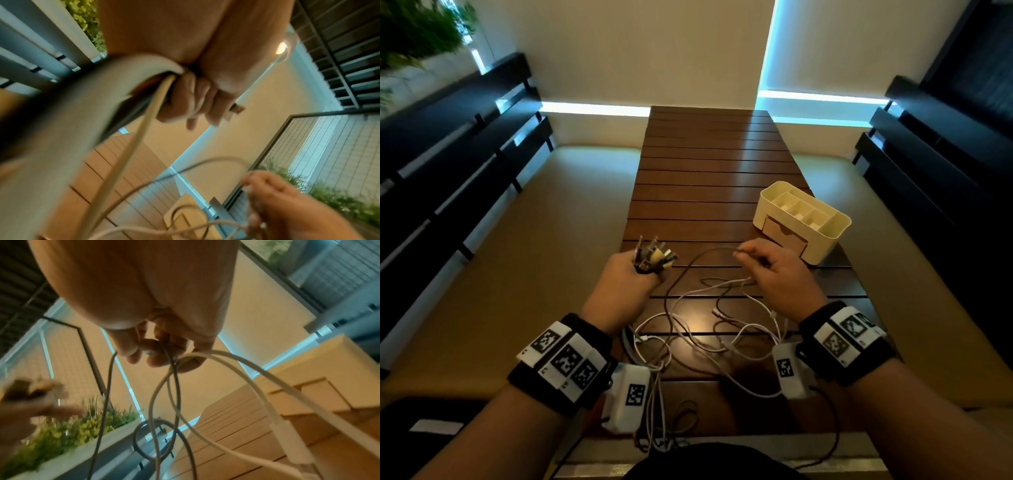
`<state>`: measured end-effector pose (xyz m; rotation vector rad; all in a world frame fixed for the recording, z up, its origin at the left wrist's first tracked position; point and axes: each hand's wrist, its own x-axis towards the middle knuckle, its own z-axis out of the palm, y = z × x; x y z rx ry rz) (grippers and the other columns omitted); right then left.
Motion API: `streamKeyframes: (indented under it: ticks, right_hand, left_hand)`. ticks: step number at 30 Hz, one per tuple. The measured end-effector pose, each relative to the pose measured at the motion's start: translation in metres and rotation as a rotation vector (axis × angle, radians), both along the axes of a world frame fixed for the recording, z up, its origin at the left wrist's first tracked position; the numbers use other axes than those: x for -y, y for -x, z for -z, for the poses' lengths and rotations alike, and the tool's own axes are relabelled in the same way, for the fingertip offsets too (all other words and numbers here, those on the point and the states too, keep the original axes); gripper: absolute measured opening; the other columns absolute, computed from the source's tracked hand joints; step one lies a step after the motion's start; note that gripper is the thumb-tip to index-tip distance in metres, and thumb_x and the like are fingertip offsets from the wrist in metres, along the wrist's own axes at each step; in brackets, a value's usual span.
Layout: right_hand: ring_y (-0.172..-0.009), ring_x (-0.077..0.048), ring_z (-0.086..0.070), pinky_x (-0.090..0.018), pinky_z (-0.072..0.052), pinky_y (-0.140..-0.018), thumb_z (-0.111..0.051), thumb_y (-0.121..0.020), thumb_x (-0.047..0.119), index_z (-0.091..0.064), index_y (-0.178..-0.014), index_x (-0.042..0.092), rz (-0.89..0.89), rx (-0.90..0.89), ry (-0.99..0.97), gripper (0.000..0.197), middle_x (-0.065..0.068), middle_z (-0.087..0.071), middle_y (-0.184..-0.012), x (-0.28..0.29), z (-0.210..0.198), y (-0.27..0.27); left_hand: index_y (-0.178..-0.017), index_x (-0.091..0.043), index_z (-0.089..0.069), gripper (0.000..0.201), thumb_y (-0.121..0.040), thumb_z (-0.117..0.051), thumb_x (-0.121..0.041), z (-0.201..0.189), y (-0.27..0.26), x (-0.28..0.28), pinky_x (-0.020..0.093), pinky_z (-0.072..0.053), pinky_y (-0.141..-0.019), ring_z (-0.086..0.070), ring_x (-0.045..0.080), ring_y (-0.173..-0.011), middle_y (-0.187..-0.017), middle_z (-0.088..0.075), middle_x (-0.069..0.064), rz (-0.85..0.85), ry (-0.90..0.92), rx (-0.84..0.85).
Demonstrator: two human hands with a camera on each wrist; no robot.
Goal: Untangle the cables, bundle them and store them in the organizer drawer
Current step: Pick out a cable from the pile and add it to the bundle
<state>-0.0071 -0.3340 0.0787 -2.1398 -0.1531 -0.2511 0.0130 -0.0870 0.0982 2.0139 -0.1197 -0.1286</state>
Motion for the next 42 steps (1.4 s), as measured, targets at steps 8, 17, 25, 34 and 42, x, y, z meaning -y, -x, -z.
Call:
streamKeyframes:
  ticks: [8,17,25,34,42]
  right_hand:
    - [-0.077,-0.005,-0.052,-0.014,-0.042,-0.066,-0.061,-0.094,0.014,-0.067,-0.099,0.027,-0.161,0.076,0.168,0.015,0.015,-0.052,-0.086,-0.023,0.008,0.009]
    - [-0.069,-0.009,-0.058,-0.02,-0.046,-0.061,-0.057,-0.098,0.025,-0.062,-0.095,0.033,-0.279,-0.181,0.029,0.009,0.003,-0.062,-0.081,-0.025,0.004,0.024]
    - [-0.079,-0.018,-0.059,-0.034,-0.046,-0.072,-0.047,-0.101,0.04,-0.062,-0.089,0.026,-0.014,-0.347,0.107,0.024,-0.003,-0.065,-0.086,0.021,0.045,0.021]
    - [-0.077,-0.009,-0.055,-0.024,-0.048,-0.071,-0.058,-0.097,0.023,-0.06,-0.084,0.029,-0.071,-0.056,0.063,0.014,0.006,-0.056,-0.087,0.005,0.005,0.011]
    - [-0.078,-0.013,-0.055,-0.017,-0.045,-0.068,-0.057,-0.097,0.02,-0.058,-0.088,0.032,-0.18,0.026,0.056,0.016,0.002,-0.058,-0.089,-0.016,-0.018,0.014]
  left_hand:
    - [-0.076,-0.017,-0.066,0.014,-0.09,-0.069,-0.017,-0.012,0.018,0.033,0.013,-0.036,-0.053,-0.047,-0.003,-0.055,-0.064,-0.06,-0.012,0.268,-0.025,0.12]
    - [-0.076,-0.015,-0.07,0.016,-0.088,-0.071,-0.026,-0.016,0.016,0.028,0.041,-0.048,-0.063,-0.058,0.024,-0.065,-0.072,-0.067,0.004,0.349,-0.171,0.053]
    - [-0.063,-0.02,-0.058,0.03,-0.09,-0.069,-0.017,-0.024,0.017,0.003,0.036,-0.033,-0.055,-0.033,0.007,-0.043,-0.043,-0.042,-0.012,0.001,0.103,0.102]
    - [-0.086,-0.016,-0.071,0.008,-0.089,-0.069,-0.009,-0.023,0.019,0.008,0.013,-0.034,-0.048,-0.048,-0.006,-0.046,-0.053,-0.059,-0.02,0.148,-0.056,0.088]
    - [-0.074,-0.002,-0.062,0.029,-0.087,-0.071,-0.027,-0.015,0.025,0.037,0.026,-0.036,-0.054,-0.042,0.01,-0.055,-0.062,-0.054,0.002,0.283,-0.114,0.083]
